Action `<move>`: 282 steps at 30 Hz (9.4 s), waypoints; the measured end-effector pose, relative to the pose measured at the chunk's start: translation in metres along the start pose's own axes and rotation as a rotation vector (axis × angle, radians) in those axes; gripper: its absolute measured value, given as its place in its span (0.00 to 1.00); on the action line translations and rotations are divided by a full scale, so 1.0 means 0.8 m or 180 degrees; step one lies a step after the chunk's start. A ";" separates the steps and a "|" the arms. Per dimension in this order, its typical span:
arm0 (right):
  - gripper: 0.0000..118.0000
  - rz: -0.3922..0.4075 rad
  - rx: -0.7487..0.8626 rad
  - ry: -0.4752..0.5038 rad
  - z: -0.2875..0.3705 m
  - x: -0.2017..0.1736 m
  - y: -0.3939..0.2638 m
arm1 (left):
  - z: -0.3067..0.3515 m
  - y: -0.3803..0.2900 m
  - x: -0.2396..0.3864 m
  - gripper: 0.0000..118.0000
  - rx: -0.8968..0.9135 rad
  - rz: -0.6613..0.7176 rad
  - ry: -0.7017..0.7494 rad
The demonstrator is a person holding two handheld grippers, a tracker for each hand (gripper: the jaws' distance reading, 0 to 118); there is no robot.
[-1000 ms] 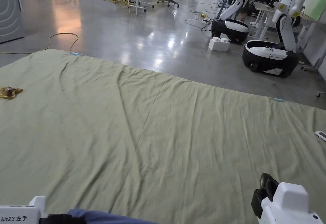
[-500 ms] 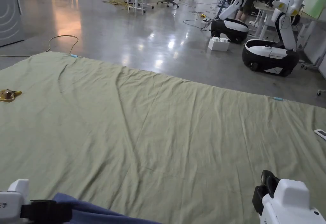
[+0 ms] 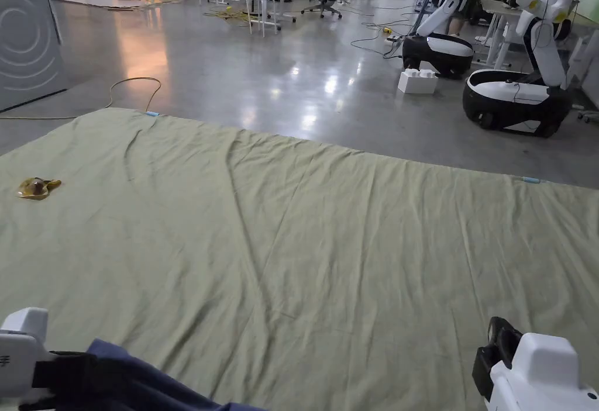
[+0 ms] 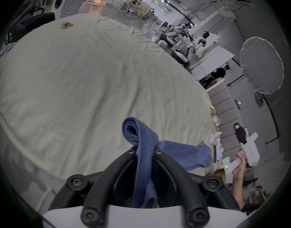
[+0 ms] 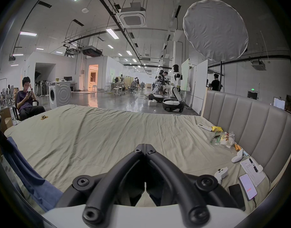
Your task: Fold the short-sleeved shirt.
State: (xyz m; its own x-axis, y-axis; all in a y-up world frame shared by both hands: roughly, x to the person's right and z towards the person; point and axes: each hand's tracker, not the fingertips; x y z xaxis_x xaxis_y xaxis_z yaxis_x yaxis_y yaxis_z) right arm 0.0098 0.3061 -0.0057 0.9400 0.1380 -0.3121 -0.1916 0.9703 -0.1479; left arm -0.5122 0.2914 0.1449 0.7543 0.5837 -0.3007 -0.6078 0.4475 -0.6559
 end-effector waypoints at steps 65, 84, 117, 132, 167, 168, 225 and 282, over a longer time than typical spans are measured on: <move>0.01 -0.0224 -0.0361 -0.0026 0.009 0.034 -0.040 | -0.239 -0.154 0.233 0.11 -0.0537 -0.0558 0.0293; 0.01 -0.0199 -0.0379 -0.0068 0.014 0.042 -0.041 | -0.285 -0.186 0.268 0.11 -0.0630 -0.0530 -0.0076; 0.01 -0.0130 -0.0388 -0.0018 0.009 0.032 -0.037 | -0.200 -0.122 0.022 0.17 -0.0553 0.0712 -0.1041; 0.01 -0.0102 -0.0370 -0.0040 0.010 0.041 -0.033 | -0.098 -0.051 0.068 0.10 -0.0171 -0.0124 -0.0478; 0.01 -0.0191 -0.0365 0.0011 0.008 0.046 -0.046 | -0.194 -0.128 0.323 0.11 -0.0557 -0.0974 0.0140; 0.01 -0.0189 -0.0367 0.0007 0.009 0.047 -0.047 | -0.207 -0.134 0.327 0.11 -0.0608 -0.0961 0.0140; 0.01 -0.0264 0.0064 -0.0245 0.019 0.062 0.008 | -0.114 -0.081 0.336 0.06 0.1437 -0.1846 0.0319; 0.01 0.0010 -0.1276 0.0601 0.016 -0.085 -0.193 | -0.284 -0.128 0.061 0.74 -0.0701 0.0550 -0.1330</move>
State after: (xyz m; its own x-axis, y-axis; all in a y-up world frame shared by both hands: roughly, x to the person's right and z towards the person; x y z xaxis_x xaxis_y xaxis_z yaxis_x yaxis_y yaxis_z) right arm -0.0209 0.1495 0.0502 0.8782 0.0659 -0.4737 -0.3237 0.8111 -0.4873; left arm -0.3568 0.1197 0.0403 0.4561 0.8781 -0.1444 -0.6142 0.1932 -0.7651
